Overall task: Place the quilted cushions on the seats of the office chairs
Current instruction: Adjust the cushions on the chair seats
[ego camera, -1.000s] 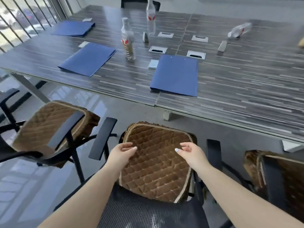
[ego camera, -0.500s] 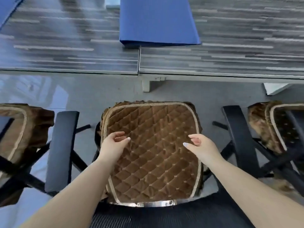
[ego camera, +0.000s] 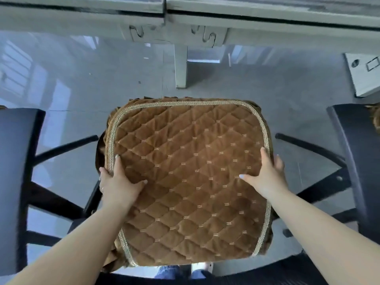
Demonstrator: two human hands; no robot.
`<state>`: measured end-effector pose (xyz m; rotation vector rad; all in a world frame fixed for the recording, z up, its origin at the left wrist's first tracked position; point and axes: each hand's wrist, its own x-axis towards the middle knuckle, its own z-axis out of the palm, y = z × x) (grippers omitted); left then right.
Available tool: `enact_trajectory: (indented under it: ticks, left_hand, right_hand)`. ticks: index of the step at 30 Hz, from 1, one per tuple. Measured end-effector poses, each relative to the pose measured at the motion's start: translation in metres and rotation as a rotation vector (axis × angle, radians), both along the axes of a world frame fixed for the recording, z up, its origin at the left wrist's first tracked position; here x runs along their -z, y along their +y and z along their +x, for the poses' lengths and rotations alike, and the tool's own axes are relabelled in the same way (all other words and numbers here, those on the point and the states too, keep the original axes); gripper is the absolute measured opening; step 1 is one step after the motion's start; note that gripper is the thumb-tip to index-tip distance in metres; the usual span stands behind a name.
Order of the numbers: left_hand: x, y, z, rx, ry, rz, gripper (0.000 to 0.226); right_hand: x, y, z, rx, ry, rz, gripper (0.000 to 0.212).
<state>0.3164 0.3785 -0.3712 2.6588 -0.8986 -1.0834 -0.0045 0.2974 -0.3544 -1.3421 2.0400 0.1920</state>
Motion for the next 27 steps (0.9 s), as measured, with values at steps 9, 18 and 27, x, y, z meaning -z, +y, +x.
enact_trajectory:
  ticks: [9,18,27]
  left_hand:
    - [0.002,-0.006,0.002,0.152,-0.157,-0.060,0.100]
    - [-0.001,-0.006,-0.003,0.109,-0.118,0.014,0.099]
    - [-0.046,-0.011,-0.020,-0.035,0.146,-0.142,0.080]
  right_hand:
    - [0.010,0.021,0.000,-0.001,0.141,-0.047,0.102]
    - [0.010,0.011,0.004,-0.003,0.105,-0.058,0.097]
    - [-0.035,0.012,0.045,0.011,-0.291,-0.079,0.063]
